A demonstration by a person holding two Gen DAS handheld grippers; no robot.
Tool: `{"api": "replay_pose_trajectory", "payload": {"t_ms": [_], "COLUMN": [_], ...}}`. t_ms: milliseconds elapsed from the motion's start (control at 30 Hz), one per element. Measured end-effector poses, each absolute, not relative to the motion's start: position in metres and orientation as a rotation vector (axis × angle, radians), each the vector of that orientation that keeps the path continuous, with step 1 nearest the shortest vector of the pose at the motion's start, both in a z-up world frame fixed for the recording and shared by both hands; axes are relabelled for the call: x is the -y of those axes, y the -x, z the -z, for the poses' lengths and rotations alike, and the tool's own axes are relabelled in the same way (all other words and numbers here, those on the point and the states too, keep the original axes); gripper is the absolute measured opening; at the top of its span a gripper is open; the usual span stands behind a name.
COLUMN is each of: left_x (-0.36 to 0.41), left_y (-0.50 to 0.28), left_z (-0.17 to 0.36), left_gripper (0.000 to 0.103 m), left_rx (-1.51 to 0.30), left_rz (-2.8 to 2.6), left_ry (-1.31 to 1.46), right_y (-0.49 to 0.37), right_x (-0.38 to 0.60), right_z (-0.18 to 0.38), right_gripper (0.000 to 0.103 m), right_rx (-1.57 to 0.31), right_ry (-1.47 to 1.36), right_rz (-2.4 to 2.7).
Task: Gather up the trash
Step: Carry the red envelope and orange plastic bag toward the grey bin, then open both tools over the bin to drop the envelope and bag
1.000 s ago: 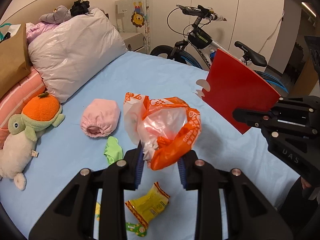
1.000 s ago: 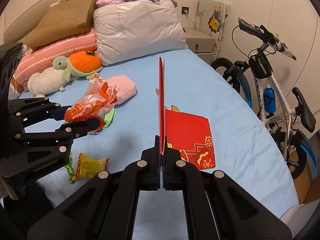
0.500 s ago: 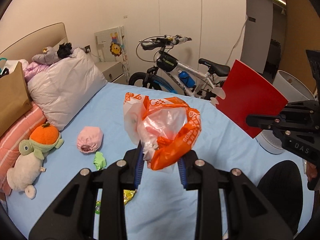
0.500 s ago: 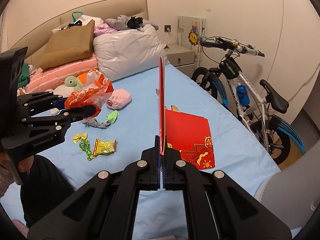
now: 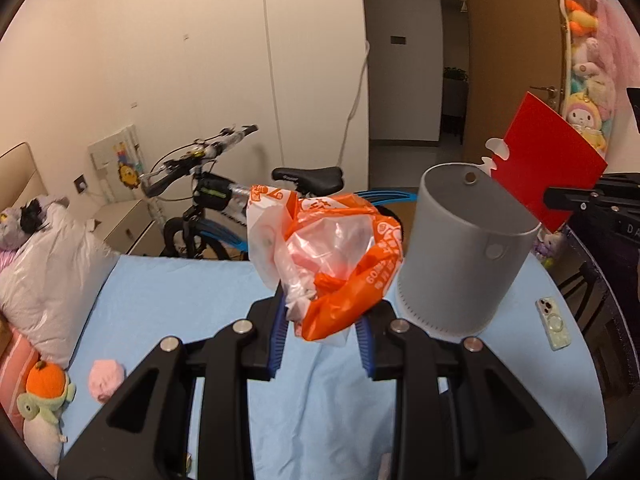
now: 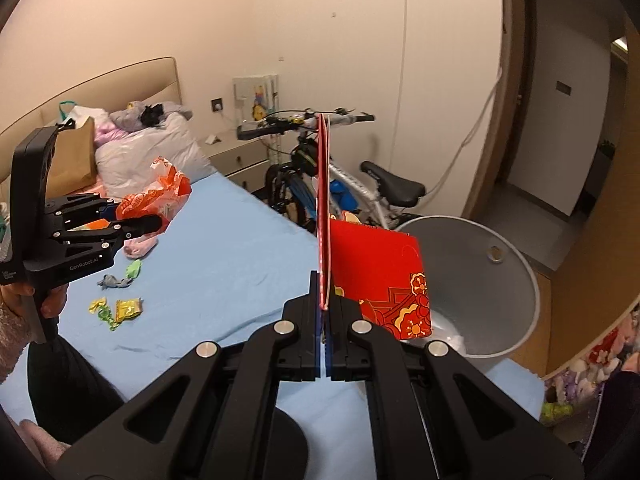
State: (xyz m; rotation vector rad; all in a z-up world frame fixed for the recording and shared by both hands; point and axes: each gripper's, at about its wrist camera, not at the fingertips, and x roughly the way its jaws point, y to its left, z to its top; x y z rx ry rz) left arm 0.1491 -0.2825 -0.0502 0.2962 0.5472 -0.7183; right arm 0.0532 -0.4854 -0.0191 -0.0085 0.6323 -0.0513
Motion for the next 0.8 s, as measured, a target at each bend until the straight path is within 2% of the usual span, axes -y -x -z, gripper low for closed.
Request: {"api": "replay_pose_trajectory", "payload": {"t_ms": [300, 567, 633, 667, 700, 733, 767, 800], "left_x": [0.405, 0.474, 0.485, 0.491, 0.497, 0.502, 0.506, 0.509], "left_y": [-0.15, -0.171, -0.175, -0.177, -0.178, -0.178, -0.177, -0.177], "left_z": [0.037, 0.05, 0.054, 0.056, 0.059, 0.061, 0.063, 0.065], "left_gripper": [0.03, 0.031, 0.036, 0.044, 0.058, 0.065, 0.076, 0.078], "left_rx": [-0.523, -0.563, -0.572, -0.58, -0.585, -0.58, -0.57, -0.555], "left_rz": [0.902, 0.996, 1.011, 1.021, 1.026, 1.024, 1.018, 1.013], "left_ry": [-0.323, -0.349, -0.359, -0.362, -0.367, -0.372, -0.379, -0.389], "right_y": [-0.046, -0.07, -0.077, -0.08, -0.082, -0.085, -0.09, -0.093], "right_x": [0.564, 0.604, 0.612, 0.615, 0.619, 0.623, 0.623, 0.625], "right_z": [0.003, 0.013, 0.017, 0.02, 0.023, 0.028, 0.03, 0.033], "right_gripper": [0.001, 0.001, 0.001, 0.001, 0.003, 0.005, 0.02, 0.045], "right_rx": [-0.615, -0.647, -0.661, -0.673, -0.682, -0.693, -0.701, -0.707], "right_ry": [0.0, -0.014, -0.02, -0.024, -0.027, -0.031, -0.033, -0.036], "right_rz": [0.174, 0.188, 0.188, 0.188, 0.189, 0.194, 0.203, 0.212]}}
